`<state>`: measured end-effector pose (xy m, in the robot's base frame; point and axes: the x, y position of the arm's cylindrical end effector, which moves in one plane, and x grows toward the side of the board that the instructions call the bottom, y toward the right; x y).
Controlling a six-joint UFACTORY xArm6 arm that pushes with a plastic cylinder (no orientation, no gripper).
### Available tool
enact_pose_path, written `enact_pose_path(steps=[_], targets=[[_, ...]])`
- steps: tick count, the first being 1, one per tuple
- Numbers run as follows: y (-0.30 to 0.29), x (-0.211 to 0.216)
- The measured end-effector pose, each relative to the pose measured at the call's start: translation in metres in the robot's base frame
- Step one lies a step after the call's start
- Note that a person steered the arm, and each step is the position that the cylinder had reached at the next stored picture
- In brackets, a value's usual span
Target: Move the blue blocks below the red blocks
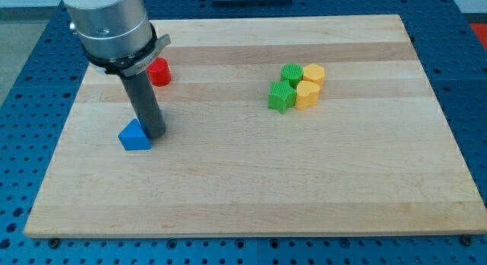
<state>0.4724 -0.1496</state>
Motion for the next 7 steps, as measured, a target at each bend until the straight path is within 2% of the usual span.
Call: enact_pose_path(steps=[1,2,3,4,7], targets=[[0.011,0.015],[0.012,0.048],[-0.012,0.058],[-0.039,0.051],[-0.046,0.007]])
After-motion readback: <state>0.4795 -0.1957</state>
